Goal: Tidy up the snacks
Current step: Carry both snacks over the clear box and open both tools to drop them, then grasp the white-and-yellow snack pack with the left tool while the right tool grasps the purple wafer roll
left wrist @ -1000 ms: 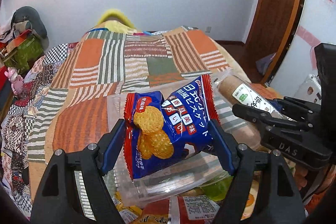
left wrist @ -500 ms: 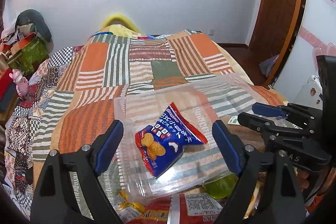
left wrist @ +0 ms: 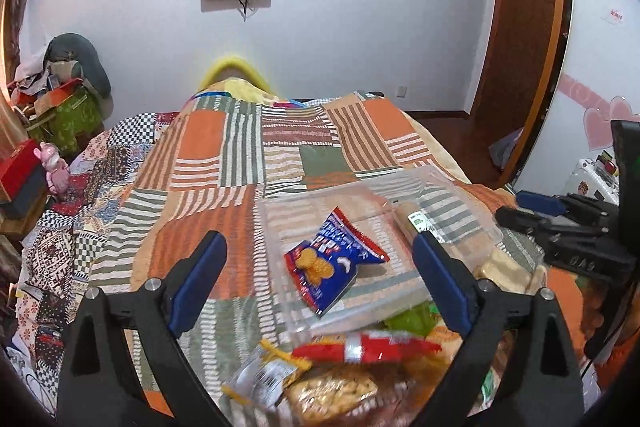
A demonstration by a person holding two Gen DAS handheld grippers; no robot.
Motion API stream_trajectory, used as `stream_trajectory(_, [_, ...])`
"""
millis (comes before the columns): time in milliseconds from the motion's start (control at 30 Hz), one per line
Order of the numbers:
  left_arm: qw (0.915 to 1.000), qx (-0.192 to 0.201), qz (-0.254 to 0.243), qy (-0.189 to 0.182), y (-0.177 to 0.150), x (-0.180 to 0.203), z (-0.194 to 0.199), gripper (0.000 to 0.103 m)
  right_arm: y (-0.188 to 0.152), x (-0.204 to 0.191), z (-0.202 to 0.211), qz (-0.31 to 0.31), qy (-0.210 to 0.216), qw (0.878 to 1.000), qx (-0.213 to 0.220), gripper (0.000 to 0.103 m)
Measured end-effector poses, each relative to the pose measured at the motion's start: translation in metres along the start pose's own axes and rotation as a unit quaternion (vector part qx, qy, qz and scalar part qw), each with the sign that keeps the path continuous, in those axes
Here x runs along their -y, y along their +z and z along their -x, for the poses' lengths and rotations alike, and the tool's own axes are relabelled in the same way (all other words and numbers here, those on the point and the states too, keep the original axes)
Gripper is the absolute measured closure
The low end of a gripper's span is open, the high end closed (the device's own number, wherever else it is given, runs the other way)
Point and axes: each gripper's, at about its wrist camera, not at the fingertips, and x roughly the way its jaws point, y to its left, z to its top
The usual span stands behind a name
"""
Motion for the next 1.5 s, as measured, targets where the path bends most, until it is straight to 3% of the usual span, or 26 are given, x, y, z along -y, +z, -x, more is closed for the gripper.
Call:
stream_trajectory(333, [0.9988, -0.035, -0.007, 0.034, -0.047, -0.033, 0.014, 0.006, -0.031, 0.023, 0.025, -0.015, -0.040, 0.999, -0.004, 0.048])
stream_trajectory(567, [0.9952, -0.085, -0.010, 0.047, -0.090, -0.048, -0.011, 0.006, -0.064, 0.056, 0.019, -0.050, -0.075, 0.995, -0.046, 0.048])
stream_trajectory(700, [0.9924, -0.106, -0.014, 0.061, -0.110, -0.057, -0.031, 0.006, -0.084, 0.069, 0.012, -0.076, -0.074, 0.991, -0.076, 0.048])
stream_trajectory(833, [0.9896, -0.130, -0.010, 0.059, -0.123, -0.062, -0.051, 0.006, -0.097, 0.073, 0.011, -0.105, -0.061, 0.989, -0.083, 0.033])
stream_trajectory(933, [0.9907, -0.125, 0.002, 0.055, -0.125, -0.066, -0.058, 0.006, -0.101, 0.069, 0.005, -0.112, -0.048, 0.989, -0.090, 0.032])
stream_trajectory(1067, [0.9905, -0.128, 0.019, 0.046, -0.126, -0.068, -0.066, 0.006, -0.099, 0.058, -0.002, -0.095, -0.060, 0.990, -0.088, 0.024])
stream_trajectory(1233, [0.9884, -0.146, 0.014, 0.038, -0.130, -0.063, -0.080, 0.006, -0.100, 0.050, -0.010, -0.069, -0.075, 0.991, -0.090, 0.022])
stream_trajectory(1333, [0.9872, -0.155, 0.035, 0.017, -0.132, -0.067, -0.082, 0.014, -0.101, 0.052, -0.008, -0.062, -0.073, 0.991, -0.092, 0.022])
stream_trajectory(1500, [0.9869, -0.158, 0.029, 0.007, -0.138, -0.066, -0.074, 0.047, -0.106, 0.053, 0.000, -0.052, -0.072, 0.991, -0.100, 0.023])
